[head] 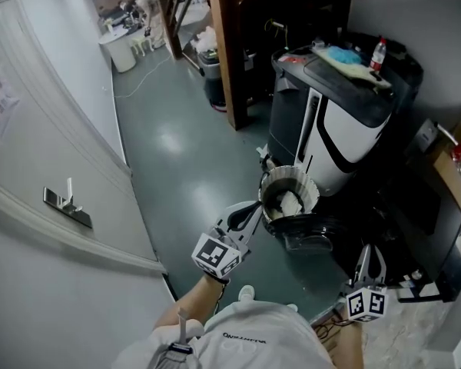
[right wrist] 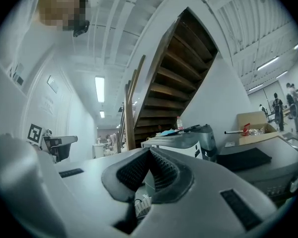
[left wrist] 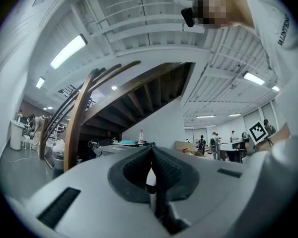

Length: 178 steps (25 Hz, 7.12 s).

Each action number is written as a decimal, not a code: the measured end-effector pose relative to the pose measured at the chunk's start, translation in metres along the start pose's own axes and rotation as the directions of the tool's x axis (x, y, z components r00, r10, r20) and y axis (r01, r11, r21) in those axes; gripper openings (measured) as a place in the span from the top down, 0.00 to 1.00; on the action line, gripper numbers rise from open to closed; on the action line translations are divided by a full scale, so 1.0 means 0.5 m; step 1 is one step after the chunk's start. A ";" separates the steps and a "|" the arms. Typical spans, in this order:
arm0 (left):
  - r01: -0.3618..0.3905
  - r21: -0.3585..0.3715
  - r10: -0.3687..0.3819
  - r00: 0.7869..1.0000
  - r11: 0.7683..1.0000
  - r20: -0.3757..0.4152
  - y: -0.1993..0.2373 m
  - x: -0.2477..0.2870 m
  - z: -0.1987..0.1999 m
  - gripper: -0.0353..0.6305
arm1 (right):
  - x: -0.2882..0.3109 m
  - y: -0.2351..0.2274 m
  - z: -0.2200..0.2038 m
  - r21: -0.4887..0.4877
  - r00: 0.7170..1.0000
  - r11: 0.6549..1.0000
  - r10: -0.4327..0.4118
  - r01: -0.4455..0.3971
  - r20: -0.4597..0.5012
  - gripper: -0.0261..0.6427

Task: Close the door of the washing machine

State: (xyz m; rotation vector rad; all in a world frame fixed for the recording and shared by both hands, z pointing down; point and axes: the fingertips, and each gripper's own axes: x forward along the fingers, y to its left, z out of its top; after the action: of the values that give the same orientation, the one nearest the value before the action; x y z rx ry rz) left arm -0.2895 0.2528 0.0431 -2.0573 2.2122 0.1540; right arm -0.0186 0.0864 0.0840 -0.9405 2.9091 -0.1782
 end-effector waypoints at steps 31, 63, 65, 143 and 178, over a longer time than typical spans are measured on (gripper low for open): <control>0.004 -0.066 -0.012 0.994 0.998 -0.109 0.091 0.035 -0.110 0.94 | 0.249 0.186 -0.179 0.010 0.966 0.974 0.226 -0.227 -0.129 0.94; 0.114 -0.072 -0.134 0.874 0.991 -0.468 0.046 0.204 -0.587 0.94 | 0.368 0.177 -0.547 0.128 0.744 0.856 0.502 -0.501 -0.441 0.94; 0.133 -0.103 -0.166 0.866 0.986 -0.472 0.051 0.211 -0.628 0.94 | 0.374 0.178 -0.580 0.133 0.741 0.861 0.493 -0.492 -0.456 0.94; 0.680 -0.172 -0.601 0.466 0.713 -0.650 -0.061 0.187 -1.148 0.85 | 0.237 0.131 -0.986 0.203 0.774 0.961 0.273 -0.189 -0.571 0.94; 0.480 -0.213 -0.454 0.469 0.851 -0.758 -0.278 0.039 -1.129 0.84 | -0.063 0.054 -1.043 0.208 0.778 0.947 -0.064 0.245 -0.625 0.94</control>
State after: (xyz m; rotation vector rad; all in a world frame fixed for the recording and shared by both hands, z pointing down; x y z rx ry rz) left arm -0.1613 0.1368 0.5984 -3.0098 1.7512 -1.0511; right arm -0.0664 0.1718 0.5978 -1.2628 3.2046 -1.0743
